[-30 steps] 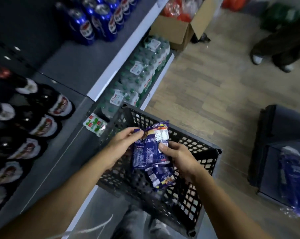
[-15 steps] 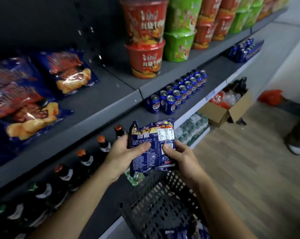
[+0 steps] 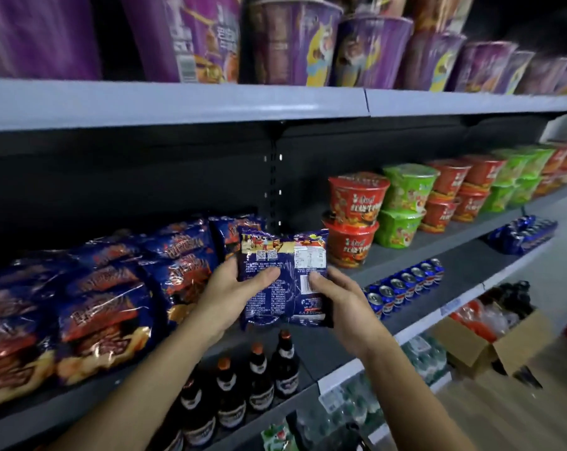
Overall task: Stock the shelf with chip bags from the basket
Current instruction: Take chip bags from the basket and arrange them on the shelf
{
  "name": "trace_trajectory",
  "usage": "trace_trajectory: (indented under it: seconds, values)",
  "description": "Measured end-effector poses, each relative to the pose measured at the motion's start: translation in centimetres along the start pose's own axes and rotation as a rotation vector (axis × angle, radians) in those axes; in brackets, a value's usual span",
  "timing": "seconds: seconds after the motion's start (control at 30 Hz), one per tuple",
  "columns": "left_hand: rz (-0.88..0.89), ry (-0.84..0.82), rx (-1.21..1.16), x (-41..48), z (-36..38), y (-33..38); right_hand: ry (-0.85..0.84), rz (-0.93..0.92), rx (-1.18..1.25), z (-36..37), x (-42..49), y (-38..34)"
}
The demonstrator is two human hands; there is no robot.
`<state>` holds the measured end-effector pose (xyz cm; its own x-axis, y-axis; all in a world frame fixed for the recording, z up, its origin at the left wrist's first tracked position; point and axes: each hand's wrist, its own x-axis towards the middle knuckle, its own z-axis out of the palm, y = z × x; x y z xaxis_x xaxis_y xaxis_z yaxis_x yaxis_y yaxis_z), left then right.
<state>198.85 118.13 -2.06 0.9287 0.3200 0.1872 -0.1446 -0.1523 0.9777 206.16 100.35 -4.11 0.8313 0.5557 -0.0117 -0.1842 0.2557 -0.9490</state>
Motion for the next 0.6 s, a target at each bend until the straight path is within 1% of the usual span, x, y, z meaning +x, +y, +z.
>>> trace_trajectory:
  seconds: [0.13,0.27,0.33,0.47,0.53,0.6]
  values:
    - [0.052,0.106,0.067,0.3,-1.6,1.4,0.008,-0.047,0.019,1.7,1.3,-1.1]
    - [0.177,0.171,0.111,-0.1,-2.3,2.0,0.04,-0.062,0.011,2.6,2.2,-1.6]
    - [0.208,0.189,0.123,-0.1,-2.6,2.2,0.041,-0.065,-0.006,2.9,2.4,-1.9]
    - [0.183,0.233,0.152,0.2,-3.0,2.0,0.022,-0.069,0.007,3.4,2.4,-2.3]
    - [0.211,0.315,0.23,0.3,-3.0,1.8,0.03,-0.08,-0.003,3.7,2.2,-2.4]
    - [0.277,0.414,0.43,0.0,-2.8,1.8,0.073,-0.119,-0.036,3.9,2.2,-2.4]
